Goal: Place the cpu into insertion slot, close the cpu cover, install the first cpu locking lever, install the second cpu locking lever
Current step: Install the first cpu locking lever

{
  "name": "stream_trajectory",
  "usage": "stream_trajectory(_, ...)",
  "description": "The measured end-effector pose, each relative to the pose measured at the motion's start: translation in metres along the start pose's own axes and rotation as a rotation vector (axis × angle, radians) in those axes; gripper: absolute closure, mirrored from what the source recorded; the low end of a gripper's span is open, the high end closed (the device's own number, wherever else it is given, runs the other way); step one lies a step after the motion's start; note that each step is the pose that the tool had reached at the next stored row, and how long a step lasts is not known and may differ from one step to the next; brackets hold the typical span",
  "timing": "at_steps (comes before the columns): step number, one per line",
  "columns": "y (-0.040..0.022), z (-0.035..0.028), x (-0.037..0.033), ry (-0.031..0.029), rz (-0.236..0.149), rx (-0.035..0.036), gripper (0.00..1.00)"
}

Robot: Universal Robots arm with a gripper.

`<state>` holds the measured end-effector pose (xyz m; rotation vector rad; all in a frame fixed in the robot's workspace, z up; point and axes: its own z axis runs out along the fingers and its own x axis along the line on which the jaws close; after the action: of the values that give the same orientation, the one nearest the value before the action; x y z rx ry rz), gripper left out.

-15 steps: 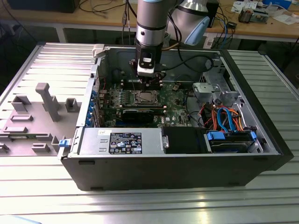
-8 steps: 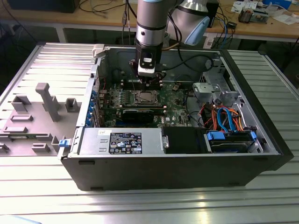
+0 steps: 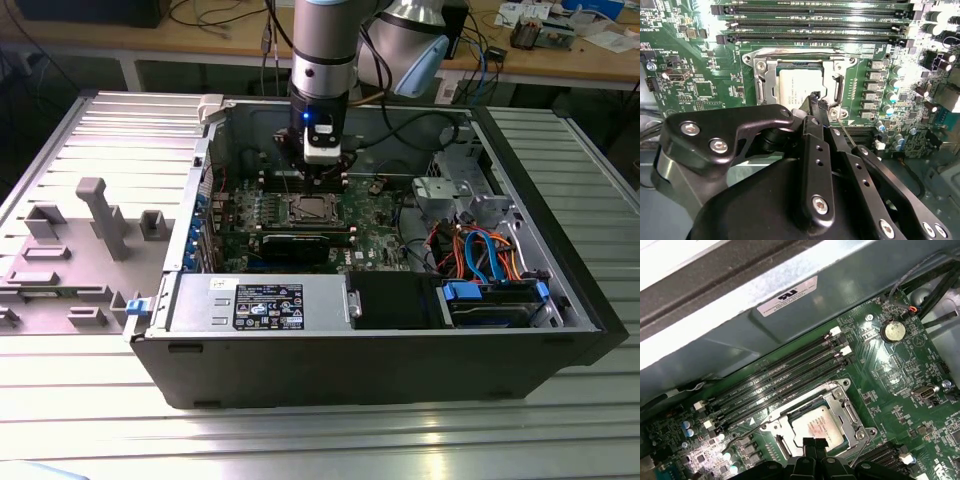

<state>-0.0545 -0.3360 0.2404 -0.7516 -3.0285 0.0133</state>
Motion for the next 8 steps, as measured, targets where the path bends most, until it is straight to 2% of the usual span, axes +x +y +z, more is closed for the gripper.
stream_trajectory(8, 0.0000, 0.0000, 0.0000, -0.0004, -0.035, 0.0007, 0.89)
